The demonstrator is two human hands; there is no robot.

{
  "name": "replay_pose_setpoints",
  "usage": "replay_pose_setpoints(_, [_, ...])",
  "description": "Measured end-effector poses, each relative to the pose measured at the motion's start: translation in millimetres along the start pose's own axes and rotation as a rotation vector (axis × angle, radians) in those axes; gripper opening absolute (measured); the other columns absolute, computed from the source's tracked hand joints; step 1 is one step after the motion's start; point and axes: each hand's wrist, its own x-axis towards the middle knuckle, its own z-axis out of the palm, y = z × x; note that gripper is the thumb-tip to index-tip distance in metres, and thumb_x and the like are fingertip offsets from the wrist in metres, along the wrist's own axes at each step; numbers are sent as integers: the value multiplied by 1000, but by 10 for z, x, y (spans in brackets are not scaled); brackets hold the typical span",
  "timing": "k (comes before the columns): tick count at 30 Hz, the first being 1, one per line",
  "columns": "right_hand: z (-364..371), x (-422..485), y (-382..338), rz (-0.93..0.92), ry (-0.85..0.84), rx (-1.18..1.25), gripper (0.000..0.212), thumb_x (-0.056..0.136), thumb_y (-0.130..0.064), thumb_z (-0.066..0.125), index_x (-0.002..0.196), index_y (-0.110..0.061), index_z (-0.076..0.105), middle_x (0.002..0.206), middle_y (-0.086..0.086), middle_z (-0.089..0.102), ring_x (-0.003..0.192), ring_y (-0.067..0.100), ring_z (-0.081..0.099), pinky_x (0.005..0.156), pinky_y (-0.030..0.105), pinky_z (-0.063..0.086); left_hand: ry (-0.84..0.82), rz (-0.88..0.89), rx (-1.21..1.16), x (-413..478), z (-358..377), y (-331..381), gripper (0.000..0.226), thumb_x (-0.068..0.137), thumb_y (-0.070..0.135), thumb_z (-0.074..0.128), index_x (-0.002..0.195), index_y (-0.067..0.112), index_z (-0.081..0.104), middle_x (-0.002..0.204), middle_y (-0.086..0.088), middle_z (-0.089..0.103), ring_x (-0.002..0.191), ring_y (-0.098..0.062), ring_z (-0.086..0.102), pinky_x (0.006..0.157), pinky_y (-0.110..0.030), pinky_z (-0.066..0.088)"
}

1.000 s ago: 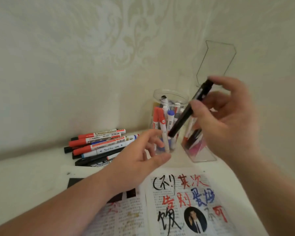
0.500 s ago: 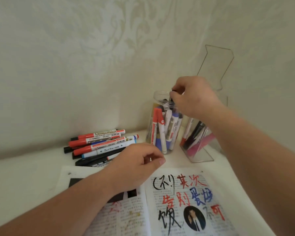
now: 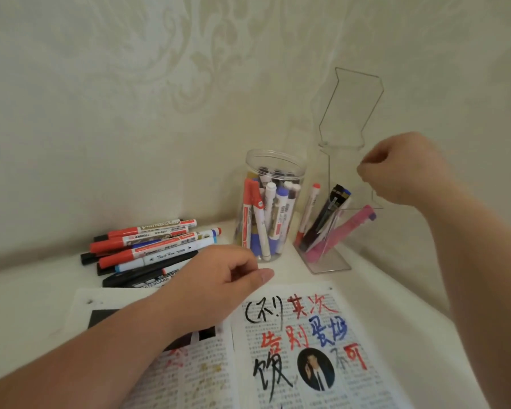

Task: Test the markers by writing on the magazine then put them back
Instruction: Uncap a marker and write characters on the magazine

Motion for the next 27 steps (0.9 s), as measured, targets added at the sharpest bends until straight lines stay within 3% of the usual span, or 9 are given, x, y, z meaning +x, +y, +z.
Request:
replay_pose_setpoints(2, [7,41,35,38,-218,-152,13,89,-12,65,98,-19,72,61,-1,69,73,16,68,55,23,42,-5,0,28,1,7,1,38,91,50,63,68,20,61,71,2,60,67,-16,54,59,-17,43])
replay_pose_setpoints(5, [91,107,2,-79,-267,-291,22,88,-9,65,106,-14,75,62,1,69,81,21,73,70,28,55,-5,12,53,1,8,17,39,88,52,64,64,23,57,70,9,60,65,-11,53,60,-16,42])
replay_pose_setpoints(7, [157,155,-47,-129,-301,-369,17,89,-15,66,101,-10,78,63,8,73,72,23,75,74,35,62,-5,11,53,-2,6,16,39,88,52,64,63,23,56,69,9,59,64,-10,53,59,-15,41])
replay_pose_setpoints(10, [265,213,-101,-121,-349,-428,18,87,-24,71,86,-7,77,53,10,69,54,26,72,63,39,64,-11,2,36,-8,-3,9,42,86,55,63,65,20,59,66,2,59,64,-18,54,55,-17,42])
replay_pose_setpoints(13, [346,240,-126,-96,-293,-399,29,87,-25,72,69,-3,67,36,2,57,42,24,66,47,32,53,-14,1,20,-13,0,4,41,88,52,65,65,18,59,65,1,58,64,-20,54,55,-18,41])
replay_pose_setpoints(16, [408,211,-109,-32,-229,-345,24,86,-16,71,67,-3,65,31,0,52,30,21,59,37,23,43,-23,4,24,-15,1,8,39,88,50,66,65,19,60,65,2,58,63,-19,54,55,-19,42])
replay_pose_setpoints(21, [390,155,-87,3,-221,-185,5,83,-8,67,81,-5,64,47,5,62,29,23,58,33,23,42,-30,14,34,-14,11,-1,38,89,48,67,65,19,60,65,3,58,61,-15,52,56,-20,42])
replay_pose_setpoints(24, [293,107,-63,1,-130,16,9,82,-12,65,90,-10,63,74,10,66,51,30,67,42,31,49,-39,11,45,-9,15,-14,38,89,48,67,67,18,62,66,2,59,63,-17,54,56,-19,43])
replay_pose_setpoints(27, [82,81,15,-46,196,188,17,79,-24,67,96,-20,69,87,-1,65,78,18,64,60,25,45,-36,3,59,-11,10,-25,34,89,48,67,69,20,65,69,3,62,66,-18,56,58,-18,44])
